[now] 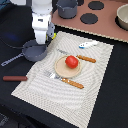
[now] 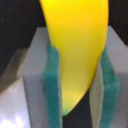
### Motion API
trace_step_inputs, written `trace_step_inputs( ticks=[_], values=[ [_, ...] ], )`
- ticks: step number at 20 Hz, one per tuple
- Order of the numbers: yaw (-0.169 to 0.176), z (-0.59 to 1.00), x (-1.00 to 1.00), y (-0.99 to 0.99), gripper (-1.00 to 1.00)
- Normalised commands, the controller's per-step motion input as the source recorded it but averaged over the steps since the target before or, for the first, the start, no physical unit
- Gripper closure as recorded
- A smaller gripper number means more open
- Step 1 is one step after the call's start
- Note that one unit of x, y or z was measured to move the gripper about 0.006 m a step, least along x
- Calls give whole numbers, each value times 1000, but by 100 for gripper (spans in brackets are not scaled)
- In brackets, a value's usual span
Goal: Interact with the objects in diverse but meaningful ways.
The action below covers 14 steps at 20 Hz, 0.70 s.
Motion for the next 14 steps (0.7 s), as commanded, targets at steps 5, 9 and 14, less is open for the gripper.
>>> trace_step_inputs(
  ticks=[5,9,14],
  values=[
    [0,882,-226,321,100],
    [0,761,-149,226,100],
    [-1,475,19,31,100]
  ],
)
